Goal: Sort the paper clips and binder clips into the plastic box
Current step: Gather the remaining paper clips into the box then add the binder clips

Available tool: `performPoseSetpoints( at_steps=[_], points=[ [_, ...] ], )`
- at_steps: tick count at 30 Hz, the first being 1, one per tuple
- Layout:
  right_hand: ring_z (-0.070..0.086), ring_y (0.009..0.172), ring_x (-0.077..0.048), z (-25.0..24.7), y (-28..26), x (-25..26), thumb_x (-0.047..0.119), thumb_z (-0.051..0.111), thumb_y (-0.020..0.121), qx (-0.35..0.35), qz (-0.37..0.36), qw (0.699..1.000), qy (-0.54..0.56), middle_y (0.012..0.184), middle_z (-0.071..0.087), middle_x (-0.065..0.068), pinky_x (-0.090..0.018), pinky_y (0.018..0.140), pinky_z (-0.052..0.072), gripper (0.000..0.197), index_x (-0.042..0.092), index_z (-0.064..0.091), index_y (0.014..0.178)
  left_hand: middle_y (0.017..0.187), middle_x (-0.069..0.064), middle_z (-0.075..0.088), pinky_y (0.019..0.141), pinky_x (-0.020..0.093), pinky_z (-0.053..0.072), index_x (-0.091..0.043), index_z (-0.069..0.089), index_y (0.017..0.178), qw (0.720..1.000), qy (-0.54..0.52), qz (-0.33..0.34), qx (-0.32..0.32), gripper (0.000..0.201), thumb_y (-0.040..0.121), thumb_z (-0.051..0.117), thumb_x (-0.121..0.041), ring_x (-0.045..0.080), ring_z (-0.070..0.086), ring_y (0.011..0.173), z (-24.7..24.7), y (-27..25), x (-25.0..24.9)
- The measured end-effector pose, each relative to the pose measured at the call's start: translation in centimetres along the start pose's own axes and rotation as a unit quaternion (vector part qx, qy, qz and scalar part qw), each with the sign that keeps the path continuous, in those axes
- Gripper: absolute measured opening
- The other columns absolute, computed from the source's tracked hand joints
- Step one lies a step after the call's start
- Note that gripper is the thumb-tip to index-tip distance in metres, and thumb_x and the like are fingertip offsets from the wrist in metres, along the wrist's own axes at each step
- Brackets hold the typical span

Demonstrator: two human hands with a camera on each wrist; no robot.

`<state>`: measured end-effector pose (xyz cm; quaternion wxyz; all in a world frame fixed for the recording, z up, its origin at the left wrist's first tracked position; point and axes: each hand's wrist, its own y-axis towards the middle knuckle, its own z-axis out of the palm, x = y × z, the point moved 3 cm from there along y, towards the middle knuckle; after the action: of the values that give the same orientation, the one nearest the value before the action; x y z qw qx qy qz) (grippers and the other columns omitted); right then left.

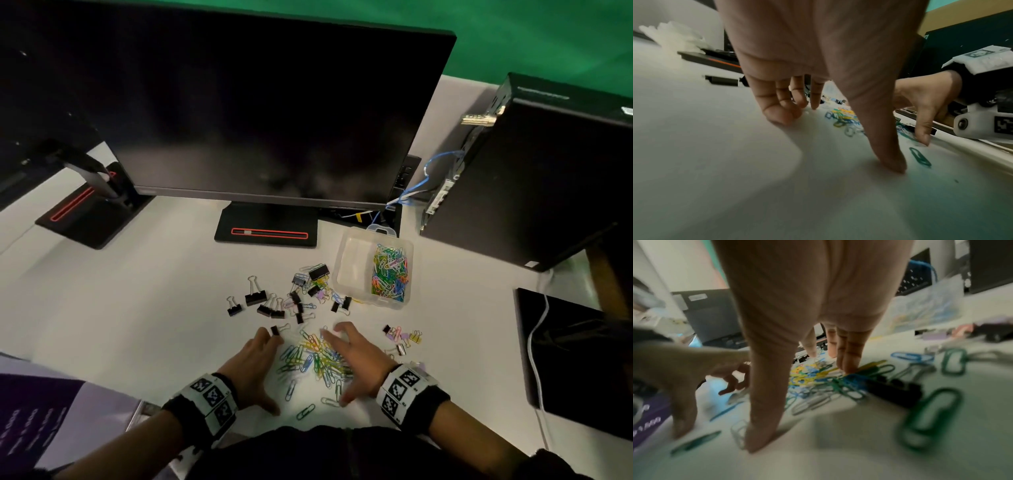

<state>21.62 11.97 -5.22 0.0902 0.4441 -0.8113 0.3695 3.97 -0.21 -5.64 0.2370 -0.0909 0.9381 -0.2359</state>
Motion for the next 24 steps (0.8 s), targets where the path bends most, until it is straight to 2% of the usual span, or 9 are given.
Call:
performPoseSetpoints(
  at_steps=[4,7,11,14,17,19,21,24],
  points=[
    [0.030,0.131,-0.022,0.4,1.0,0.4,0.029,0.086,0.056,-0.029,0.000,0.998,0.057,0.144,0.012,-0.006,-0.025,0.110,0.026,0.116,0.023,0.012,0.145,0.135,0.003,0.026,0.109,0.028,0.035,-0.014,0.020,0.139,0.998,-0.054,-0.025,-0.016,0.112,0.053,0.081,-0.052,0.019,0.039,0.121,0.1,0.4,-1.1],
    [0.034,0.126,-0.020,0.8,2.1,1.0,0.026,0.085,0.057,-0.056,0.003,0.995,0.087,0.137,0.023,-0.005,-0.022,0.109,0.025,0.108,0.019,0.022,0.143,0.135,0.005,0.028,0.106,0.027,0.036,-0.011,0.024,0.138,0.996,-0.080,-0.020,-0.022,0.102,0.059,0.082,-0.041,0.021,0.043,0.120,-0.1,1.6,-2.4],
    [0.045,0.110,-0.021,0.7,3.0,1.5,0.021,0.085,0.055,-0.099,0.010,0.987,0.123,0.115,0.038,-0.004,-0.024,0.097,0.039,0.086,0.018,0.045,0.131,0.128,0.009,0.033,0.098,0.031,0.041,-0.009,0.033,0.132,0.996,-0.088,-0.017,-0.025,0.085,0.063,0.081,-0.024,0.027,0.049,0.114,-0.2,3.5,-3.6],
    [0.051,0.101,-0.023,0.6,3.1,1.3,0.024,0.082,0.060,-0.125,0.021,0.985,0.121,0.104,0.044,-0.002,-0.024,0.084,0.041,0.064,0.017,0.058,0.118,0.124,0.009,0.039,0.093,0.032,0.043,-0.010,0.041,0.127,0.996,-0.083,-0.009,-0.029,0.068,0.070,0.076,-0.020,0.027,0.049,0.112,-0.4,4.7,-4.2],
    [0.054,0.098,-0.024,0.5,2.9,1.1,0.024,0.076,0.069,-0.138,0.025,0.983,0.116,0.106,0.055,-0.010,-0.024,0.079,0.039,0.038,0.014,0.065,0.104,0.121,0.011,0.045,0.089,0.032,0.042,-0.010,0.048,0.120,0.997,-0.072,0.008,-0.027,0.043,0.081,0.065,-0.017,0.026,0.052,0.107,-0.5,5.3,-4.6],
    [0.058,0.094,-0.024,0.1,2.7,0.8,0.019,0.073,0.072,-0.156,0.033,0.979,0.126,0.101,0.061,-0.010,-0.025,0.076,0.040,0.022,0.015,0.069,0.093,0.119,0.011,0.048,0.089,0.030,0.040,-0.010,0.051,0.115,0.997,-0.066,0.016,-0.029,0.031,0.085,0.059,-0.017,0.026,0.052,0.107,-0.5,5.6,-4.7],
    [0.061,0.090,-0.023,-0.5,2.4,0.1,0.015,0.072,0.073,-0.171,0.043,0.974,0.140,0.096,0.065,-0.009,-0.024,0.075,0.043,0.013,0.014,0.071,0.085,0.117,0.012,0.052,0.091,0.029,0.039,-0.011,0.055,0.111,0.997,-0.071,0.018,-0.033,0.025,0.088,0.055,-0.018,0.025,0.052,0.107,-0.7,5.8,-4.6],
    [0.059,0.080,-0.014,-1.5,1.5,-1.1,0.013,0.071,0.073,-0.183,0.063,0.968,0.159,0.092,0.070,-0.008,-0.016,0.069,0.041,0.010,0.012,0.072,0.083,0.114,0.011,0.060,0.088,0.025,0.039,-0.009,0.060,0.107,0.995,-0.094,0.018,-0.037,0.021,0.089,0.055,-0.019,0.023,0.056,0.104,-1.3,6.3,-4.4]
  ],
)
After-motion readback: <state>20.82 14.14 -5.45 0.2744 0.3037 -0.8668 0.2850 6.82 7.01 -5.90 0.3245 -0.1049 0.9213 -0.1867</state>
